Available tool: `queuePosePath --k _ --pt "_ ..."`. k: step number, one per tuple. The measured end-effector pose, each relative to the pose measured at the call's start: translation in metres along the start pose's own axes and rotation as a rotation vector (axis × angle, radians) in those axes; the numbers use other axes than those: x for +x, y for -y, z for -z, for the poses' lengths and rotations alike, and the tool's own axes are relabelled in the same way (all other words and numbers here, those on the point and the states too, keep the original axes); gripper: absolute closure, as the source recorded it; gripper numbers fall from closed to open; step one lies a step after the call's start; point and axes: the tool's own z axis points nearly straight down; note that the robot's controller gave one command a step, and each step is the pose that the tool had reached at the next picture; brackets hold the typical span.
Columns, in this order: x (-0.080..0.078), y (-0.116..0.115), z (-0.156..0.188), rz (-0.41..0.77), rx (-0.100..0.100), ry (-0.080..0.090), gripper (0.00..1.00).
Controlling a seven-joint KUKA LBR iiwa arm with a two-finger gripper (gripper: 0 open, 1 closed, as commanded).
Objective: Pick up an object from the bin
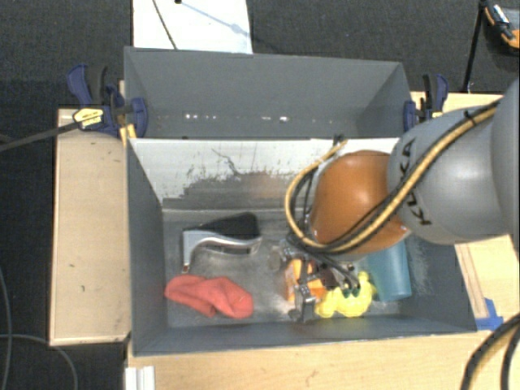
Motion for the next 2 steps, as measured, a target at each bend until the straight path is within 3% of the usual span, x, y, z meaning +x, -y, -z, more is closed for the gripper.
queuePosePath --k 1,2 --pt "-0.03 0.052 -0.001 0.116 -0.001 -0.001 0.0" --pt "-0.041 0.072 0.002 0.129 0.003 0.004 0.0"
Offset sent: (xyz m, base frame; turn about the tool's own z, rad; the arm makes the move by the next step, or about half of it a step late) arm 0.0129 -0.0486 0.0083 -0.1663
